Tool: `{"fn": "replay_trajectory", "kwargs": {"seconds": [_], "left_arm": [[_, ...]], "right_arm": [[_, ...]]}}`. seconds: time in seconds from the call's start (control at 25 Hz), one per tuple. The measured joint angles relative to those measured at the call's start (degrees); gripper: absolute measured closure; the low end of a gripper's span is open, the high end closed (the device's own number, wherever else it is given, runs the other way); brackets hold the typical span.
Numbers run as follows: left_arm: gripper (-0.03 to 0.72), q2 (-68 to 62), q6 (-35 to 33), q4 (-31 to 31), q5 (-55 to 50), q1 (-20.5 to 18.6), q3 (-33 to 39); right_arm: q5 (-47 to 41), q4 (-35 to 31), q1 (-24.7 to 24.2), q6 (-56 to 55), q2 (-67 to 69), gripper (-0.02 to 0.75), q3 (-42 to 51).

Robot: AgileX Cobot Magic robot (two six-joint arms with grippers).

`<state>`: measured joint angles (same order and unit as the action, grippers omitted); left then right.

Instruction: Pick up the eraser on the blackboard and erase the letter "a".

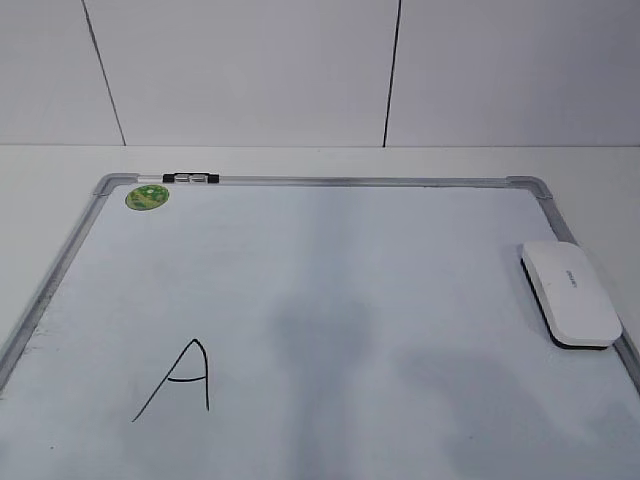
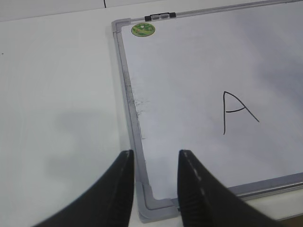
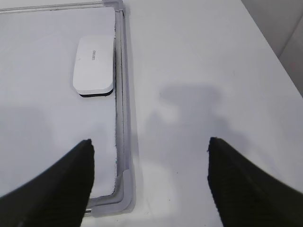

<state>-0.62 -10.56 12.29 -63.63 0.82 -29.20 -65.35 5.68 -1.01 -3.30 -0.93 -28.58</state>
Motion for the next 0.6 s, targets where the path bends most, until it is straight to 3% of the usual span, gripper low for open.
{"fn": "replay_trajectory", "kwargs": {"seconds": [0.6], "left_arm": [[0.453, 0.00, 0.00, 0.00, 0.00, 0.00, 0.00]], "right_arm": [[0.00, 0.00, 0.00, 0.14, 0.00, 0.145, 0.00]]}}
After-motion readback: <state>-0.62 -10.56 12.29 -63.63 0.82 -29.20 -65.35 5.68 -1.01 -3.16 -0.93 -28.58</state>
